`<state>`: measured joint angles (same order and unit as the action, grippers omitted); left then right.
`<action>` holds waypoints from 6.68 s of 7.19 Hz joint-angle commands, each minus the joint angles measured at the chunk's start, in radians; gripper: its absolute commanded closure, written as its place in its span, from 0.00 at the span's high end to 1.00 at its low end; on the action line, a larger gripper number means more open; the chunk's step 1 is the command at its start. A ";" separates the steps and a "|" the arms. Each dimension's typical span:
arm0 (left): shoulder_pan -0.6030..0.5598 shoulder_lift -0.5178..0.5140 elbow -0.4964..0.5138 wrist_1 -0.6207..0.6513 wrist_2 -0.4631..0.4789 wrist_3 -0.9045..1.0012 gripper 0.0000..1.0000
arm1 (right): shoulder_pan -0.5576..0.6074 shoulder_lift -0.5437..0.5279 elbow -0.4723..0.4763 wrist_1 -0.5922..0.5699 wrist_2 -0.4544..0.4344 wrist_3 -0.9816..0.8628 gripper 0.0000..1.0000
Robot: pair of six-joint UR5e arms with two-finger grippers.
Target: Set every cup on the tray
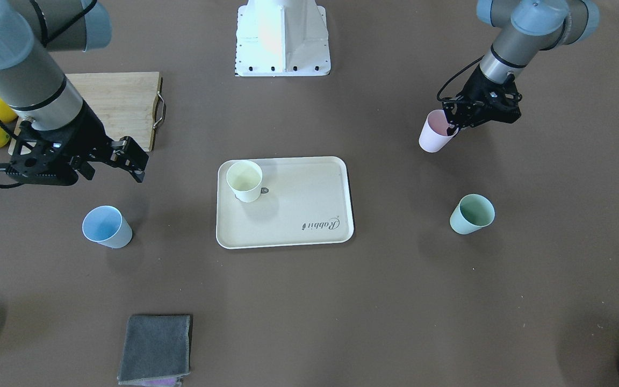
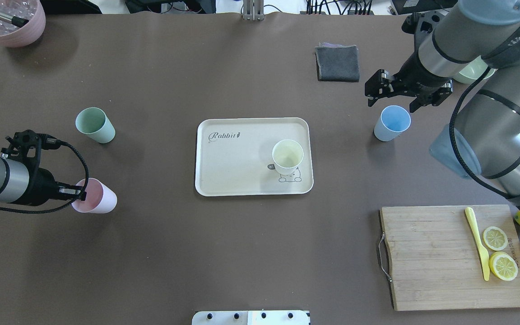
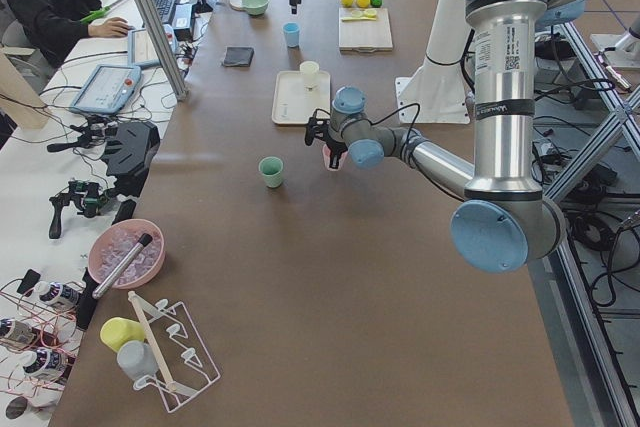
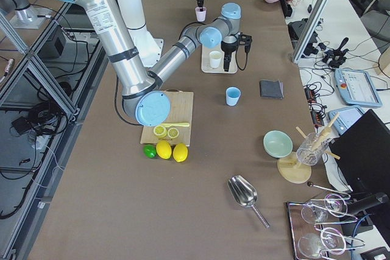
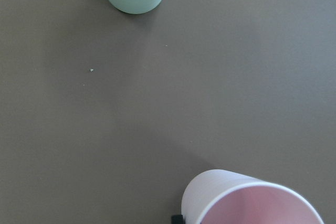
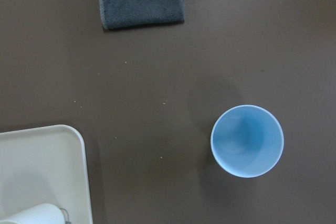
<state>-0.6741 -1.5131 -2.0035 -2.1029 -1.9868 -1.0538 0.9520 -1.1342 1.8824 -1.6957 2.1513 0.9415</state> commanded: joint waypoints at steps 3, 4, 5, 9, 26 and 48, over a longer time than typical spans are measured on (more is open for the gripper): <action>-0.027 -0.402 -0.011 0.465 -0.014 -0.090 0.00 | 0.062 -0.044 -0.135 0.034 -0.007 -0.259 1.00; 0.005 -0.455 0.021 0.468 0.017 -0.122 0.00 | 0.062 -0.042 -0.204 0.115 -0.007 -0.257 1.00; 0.069 -0.528 0.088 0.468 0.075 -0.194 0.00 | 0.059 -0.039 -0.285 0.207 -0.007 -0.256 1.00; 0.106 -0.598 0.149 0.468 0.111 -0.239 0.00 | 0.027 -0.036 -0.338 0.284 -0.004 -0.231 1.00; 0.168 -0.654 0.301 0.360 0.181 -0.244 0.97 | -0.042 -0.023 -0.336 0.327 -0.039 -0.127 0.00; -0.338 -0.363 0.475 0.117 -0.132 0.434 0.97 | -0.170 0.364 -0.487 0.311 -0.038 0.289 1.00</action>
<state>-1.0184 -1.8756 -1.5803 -1.9236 -2.1190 -0.6052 0.7513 -0.7687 1.3885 -1.3842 2.0760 1.2325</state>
